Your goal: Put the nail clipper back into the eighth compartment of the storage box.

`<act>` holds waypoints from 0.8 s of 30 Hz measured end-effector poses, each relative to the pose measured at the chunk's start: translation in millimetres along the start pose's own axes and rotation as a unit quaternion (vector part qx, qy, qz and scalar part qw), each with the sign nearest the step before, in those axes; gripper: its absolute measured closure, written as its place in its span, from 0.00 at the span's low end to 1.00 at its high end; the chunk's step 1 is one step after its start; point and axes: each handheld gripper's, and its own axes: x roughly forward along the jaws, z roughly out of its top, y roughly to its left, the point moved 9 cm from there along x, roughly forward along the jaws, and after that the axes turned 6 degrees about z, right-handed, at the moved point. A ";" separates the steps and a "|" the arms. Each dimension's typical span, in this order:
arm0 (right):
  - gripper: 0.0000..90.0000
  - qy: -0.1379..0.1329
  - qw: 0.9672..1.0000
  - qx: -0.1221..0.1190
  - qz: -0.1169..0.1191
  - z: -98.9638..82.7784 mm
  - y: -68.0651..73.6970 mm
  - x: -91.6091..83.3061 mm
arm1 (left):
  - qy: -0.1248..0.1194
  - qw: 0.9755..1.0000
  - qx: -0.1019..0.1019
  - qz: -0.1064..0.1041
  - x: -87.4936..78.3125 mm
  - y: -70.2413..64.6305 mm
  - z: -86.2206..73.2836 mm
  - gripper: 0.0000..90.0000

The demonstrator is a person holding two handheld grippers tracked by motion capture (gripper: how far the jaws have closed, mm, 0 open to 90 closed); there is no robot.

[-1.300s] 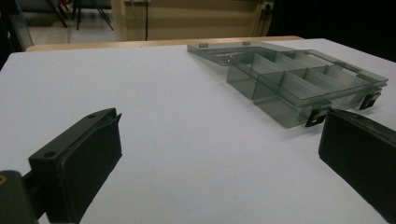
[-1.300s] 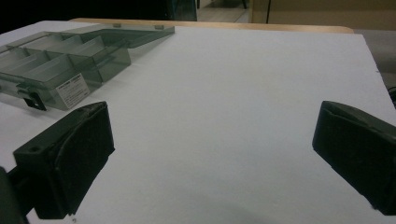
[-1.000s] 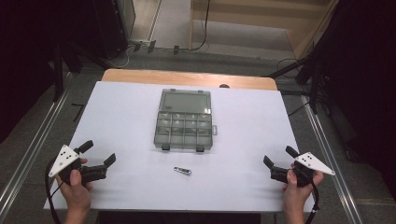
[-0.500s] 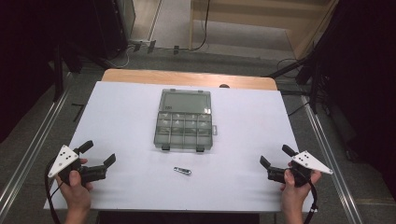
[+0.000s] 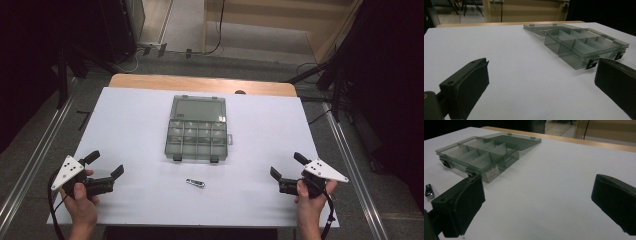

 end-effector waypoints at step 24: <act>0.00 0.023 0.998 -0.034 0.056 25.4 40.0 29.7 | 0.002 1.000 0.007 -0.002 0.5 -1.0 0.0 0.00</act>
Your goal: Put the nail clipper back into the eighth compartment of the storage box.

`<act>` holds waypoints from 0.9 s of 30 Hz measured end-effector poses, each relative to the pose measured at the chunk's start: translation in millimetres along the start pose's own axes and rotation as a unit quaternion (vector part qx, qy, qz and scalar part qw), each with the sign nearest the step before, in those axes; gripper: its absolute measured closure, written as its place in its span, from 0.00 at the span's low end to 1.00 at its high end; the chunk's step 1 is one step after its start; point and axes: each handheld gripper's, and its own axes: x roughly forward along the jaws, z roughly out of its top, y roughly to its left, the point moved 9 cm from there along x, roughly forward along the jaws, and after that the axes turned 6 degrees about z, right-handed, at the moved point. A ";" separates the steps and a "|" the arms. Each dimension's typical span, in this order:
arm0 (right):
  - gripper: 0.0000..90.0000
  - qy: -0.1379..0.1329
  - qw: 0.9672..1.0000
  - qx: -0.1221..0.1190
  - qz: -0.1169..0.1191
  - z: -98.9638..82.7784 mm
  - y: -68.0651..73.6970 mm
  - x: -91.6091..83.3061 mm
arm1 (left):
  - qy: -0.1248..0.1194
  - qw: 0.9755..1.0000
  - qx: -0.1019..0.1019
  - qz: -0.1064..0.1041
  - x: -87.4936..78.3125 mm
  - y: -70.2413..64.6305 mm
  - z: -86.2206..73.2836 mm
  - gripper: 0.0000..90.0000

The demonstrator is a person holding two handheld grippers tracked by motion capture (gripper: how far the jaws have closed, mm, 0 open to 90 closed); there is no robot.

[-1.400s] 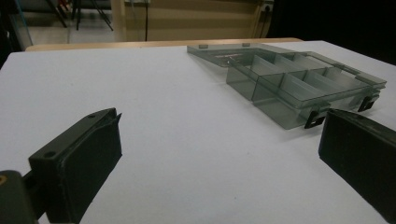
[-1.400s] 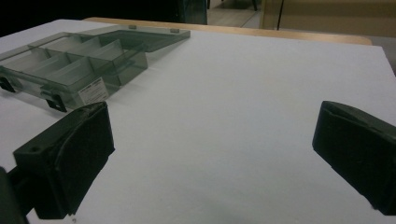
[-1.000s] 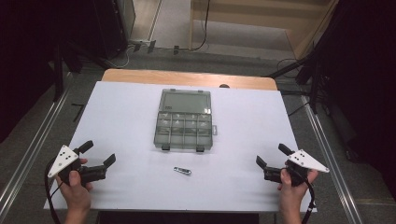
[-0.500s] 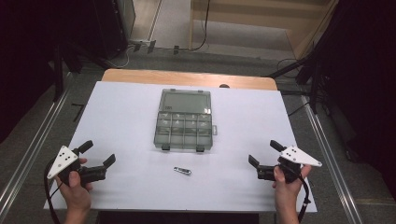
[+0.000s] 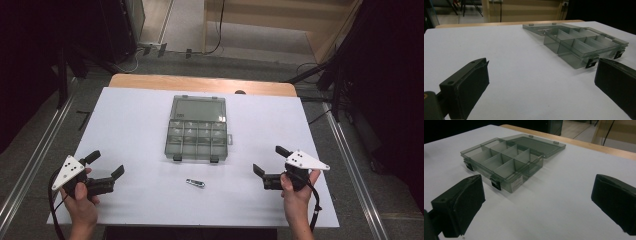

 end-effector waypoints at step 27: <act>0.00 0.039 0.997 -0.035 0.052 14.3 35.3 37.5 | 0.003 1.000 0.001 0.000 0.8 0.2 -0.8 0.00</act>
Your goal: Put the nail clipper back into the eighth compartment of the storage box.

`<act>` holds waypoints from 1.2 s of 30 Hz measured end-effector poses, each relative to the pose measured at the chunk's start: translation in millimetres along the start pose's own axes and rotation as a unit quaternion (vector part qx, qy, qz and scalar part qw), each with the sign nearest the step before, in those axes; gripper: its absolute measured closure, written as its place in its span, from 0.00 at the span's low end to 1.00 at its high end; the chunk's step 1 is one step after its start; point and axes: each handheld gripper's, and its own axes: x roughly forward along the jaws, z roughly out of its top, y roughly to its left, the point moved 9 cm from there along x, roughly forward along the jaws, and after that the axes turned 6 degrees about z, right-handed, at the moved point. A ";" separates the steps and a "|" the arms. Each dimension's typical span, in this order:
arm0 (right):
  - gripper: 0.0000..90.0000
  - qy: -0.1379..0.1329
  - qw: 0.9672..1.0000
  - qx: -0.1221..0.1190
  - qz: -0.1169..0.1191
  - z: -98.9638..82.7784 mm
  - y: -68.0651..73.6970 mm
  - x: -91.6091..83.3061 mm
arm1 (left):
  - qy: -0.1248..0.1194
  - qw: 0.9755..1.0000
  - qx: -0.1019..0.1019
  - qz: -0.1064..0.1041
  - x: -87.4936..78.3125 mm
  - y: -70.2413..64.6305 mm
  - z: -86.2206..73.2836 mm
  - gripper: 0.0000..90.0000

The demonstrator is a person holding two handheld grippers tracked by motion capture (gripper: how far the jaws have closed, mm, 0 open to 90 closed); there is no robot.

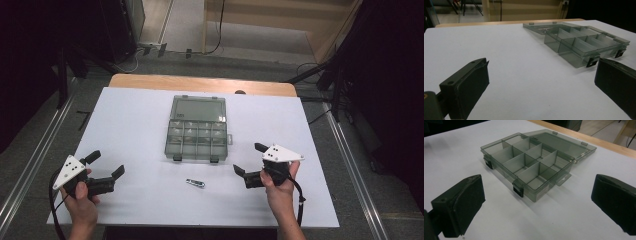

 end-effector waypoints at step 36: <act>0.00 0.075 0.995 -0.031 0.055 4.6 35.9 45.1 | -0.002 1.000 -0.002 -0.004 0.1 0.3 0.3 0.00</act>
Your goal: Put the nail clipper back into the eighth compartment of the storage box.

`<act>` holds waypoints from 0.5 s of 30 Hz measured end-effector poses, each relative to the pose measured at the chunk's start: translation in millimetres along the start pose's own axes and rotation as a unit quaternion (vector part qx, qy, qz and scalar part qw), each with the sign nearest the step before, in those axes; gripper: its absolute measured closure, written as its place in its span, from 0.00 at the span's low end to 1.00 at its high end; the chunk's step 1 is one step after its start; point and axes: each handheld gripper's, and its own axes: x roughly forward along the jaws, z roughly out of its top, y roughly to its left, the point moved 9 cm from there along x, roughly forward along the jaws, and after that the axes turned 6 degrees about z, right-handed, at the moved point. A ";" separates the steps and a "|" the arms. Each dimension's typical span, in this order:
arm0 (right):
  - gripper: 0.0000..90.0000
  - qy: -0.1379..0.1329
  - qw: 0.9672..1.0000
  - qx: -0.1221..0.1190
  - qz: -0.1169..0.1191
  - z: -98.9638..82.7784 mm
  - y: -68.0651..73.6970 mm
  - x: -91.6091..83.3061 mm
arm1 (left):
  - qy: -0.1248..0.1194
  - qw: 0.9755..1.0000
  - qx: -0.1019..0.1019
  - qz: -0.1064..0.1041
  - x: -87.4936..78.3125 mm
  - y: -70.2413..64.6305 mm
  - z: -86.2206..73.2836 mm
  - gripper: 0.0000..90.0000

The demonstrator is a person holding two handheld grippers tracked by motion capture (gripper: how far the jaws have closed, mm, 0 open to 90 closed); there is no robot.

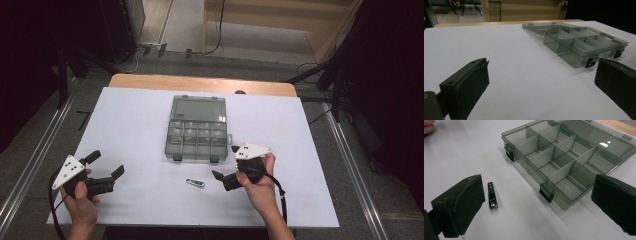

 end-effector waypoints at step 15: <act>0.00 0.037 0.999 -0.021 0.029 3.1 14.5 17.2 | 0.000 1.000 0.003 -0.003 -0.2 -0.2 -0.3 0.00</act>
